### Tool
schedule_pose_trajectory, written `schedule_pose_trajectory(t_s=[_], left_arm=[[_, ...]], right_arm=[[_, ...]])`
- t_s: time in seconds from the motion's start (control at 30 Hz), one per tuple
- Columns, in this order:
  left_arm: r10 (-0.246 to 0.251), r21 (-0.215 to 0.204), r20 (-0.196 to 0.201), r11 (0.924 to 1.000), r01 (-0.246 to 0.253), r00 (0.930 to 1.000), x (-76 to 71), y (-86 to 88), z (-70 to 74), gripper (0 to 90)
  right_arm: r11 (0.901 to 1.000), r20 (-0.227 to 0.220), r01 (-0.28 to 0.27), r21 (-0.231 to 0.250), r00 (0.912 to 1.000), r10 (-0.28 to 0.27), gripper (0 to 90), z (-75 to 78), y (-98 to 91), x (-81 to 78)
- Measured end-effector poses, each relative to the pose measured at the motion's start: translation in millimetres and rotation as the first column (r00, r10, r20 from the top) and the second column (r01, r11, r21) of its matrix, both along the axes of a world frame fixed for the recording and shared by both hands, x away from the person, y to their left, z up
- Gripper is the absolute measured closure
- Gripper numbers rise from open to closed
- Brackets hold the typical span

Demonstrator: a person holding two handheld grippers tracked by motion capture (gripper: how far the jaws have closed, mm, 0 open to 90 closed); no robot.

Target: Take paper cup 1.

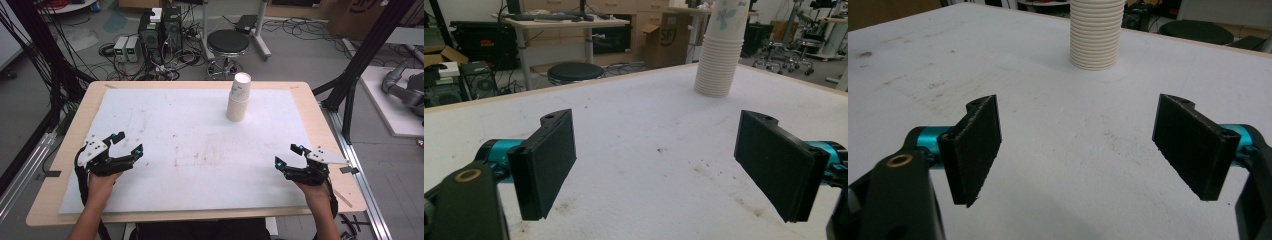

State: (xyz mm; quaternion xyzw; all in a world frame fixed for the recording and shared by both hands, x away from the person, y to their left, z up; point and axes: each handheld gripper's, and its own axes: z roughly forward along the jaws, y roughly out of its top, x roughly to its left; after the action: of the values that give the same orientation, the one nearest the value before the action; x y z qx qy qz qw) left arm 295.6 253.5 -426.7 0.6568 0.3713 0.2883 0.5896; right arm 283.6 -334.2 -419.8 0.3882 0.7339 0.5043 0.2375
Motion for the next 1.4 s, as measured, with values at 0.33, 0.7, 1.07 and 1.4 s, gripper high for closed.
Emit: schedule_pose_trajectory(t_s=[0.33,0.7,1.07,1.4], left_arm=[[-0.003,-0.001,-0.008,1.0000,0.003,1.0000,3.2,-2.1,-1.6,16.8],[-0.002,-0.006,-0.004,1.0000,0.002,1.0000,0.1,0.3,-1.1,16.8],[-0.007,-0.005,-0.004,1.0000,0.007,1.0000,0.1,-0.9,-0.8,16.8],[-0.007,-0.013,-0.007,0.9999,0.007,1.0000,0.0,-1.0,-1.7,16.8]], right_arm=[[1.0000,0.001,0.004,0.007,1.0000,-0.004,20.2,-1.3,-2.0,1.6],[1.0000,-0.007,-0.003,0.003,1.0000,0.003,20.2,0.1,1.7,1.5],[1.0000,-0.007,-0.005,0.006,1.0000,0.005,20.2,4.7,7.2,0.9],[0.9997,-0.005,-0.020,0.011,0.9998,0.020,20.2,11.0,11.1,7.3]])
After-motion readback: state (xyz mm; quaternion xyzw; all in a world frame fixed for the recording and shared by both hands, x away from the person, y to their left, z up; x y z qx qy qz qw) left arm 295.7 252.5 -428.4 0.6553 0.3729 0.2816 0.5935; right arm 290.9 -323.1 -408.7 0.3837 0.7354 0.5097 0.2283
